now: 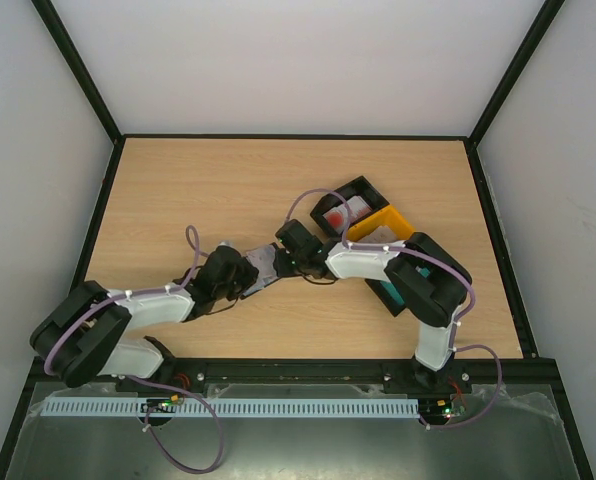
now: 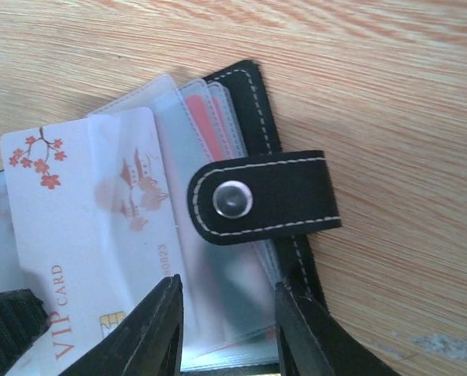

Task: Put the credit cards into the card holder
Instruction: Insert the credit card into the card holder.

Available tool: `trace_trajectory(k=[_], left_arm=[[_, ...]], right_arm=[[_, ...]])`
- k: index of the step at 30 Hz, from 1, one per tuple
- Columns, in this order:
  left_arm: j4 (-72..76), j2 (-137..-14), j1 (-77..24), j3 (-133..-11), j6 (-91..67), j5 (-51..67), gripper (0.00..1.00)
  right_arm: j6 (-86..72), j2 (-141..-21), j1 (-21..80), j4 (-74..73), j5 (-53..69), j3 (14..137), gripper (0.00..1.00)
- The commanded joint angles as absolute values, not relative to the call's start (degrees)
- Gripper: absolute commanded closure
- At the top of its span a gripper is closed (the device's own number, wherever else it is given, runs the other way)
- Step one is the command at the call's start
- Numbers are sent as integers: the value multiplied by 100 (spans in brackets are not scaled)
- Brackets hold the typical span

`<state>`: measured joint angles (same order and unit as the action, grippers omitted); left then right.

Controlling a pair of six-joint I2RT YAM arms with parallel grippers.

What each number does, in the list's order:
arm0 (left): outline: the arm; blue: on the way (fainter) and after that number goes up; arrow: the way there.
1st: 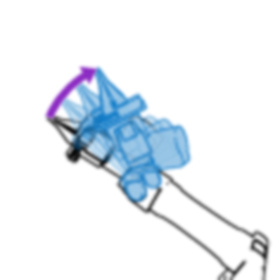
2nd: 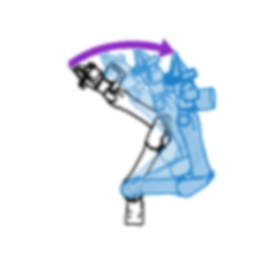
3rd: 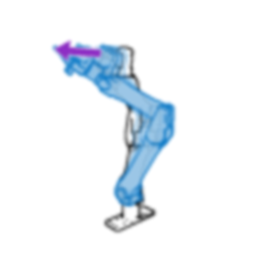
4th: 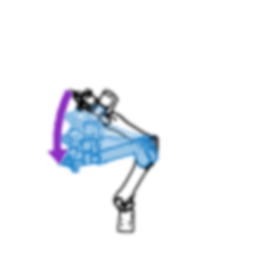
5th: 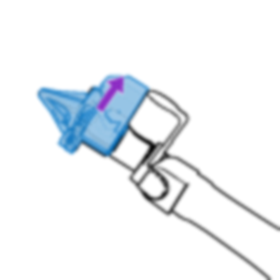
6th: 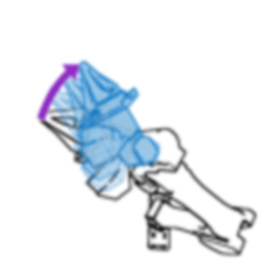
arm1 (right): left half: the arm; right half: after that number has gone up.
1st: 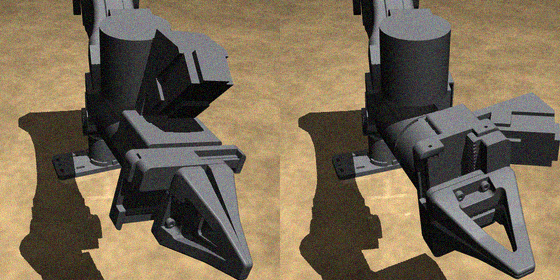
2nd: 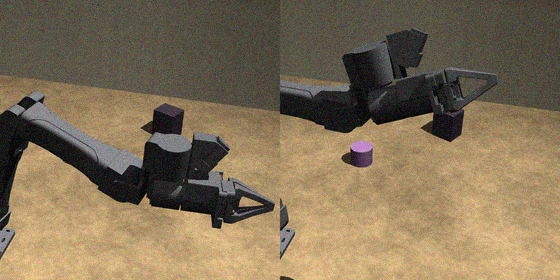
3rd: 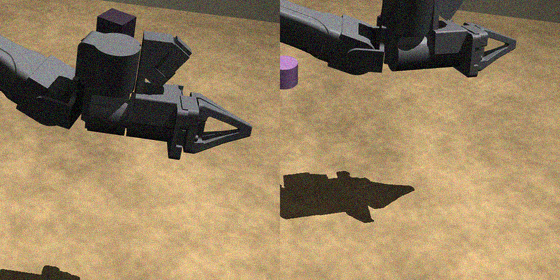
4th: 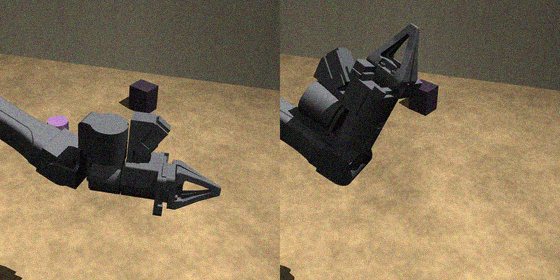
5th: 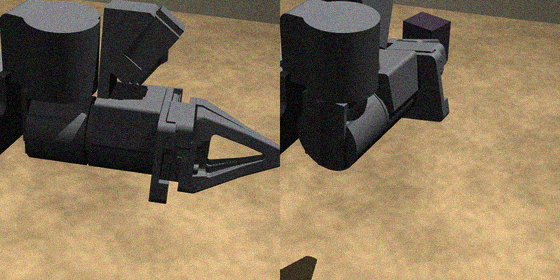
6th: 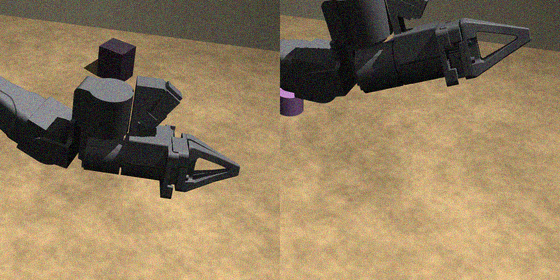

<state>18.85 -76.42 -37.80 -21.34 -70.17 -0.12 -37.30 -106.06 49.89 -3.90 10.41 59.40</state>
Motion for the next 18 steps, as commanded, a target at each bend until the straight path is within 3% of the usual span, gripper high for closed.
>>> trace_trajectory(k=[1,18], left_arm=[[2128,-7815,-3744,-2045,-7154,-169,98],[2435,-8512,-3975,-2424,-7068,-73,97]], right_arm=[[-3768,-10496,4947,-724,720,5829,68],[-4084,-10283,4748,-240,966,5406,64]])
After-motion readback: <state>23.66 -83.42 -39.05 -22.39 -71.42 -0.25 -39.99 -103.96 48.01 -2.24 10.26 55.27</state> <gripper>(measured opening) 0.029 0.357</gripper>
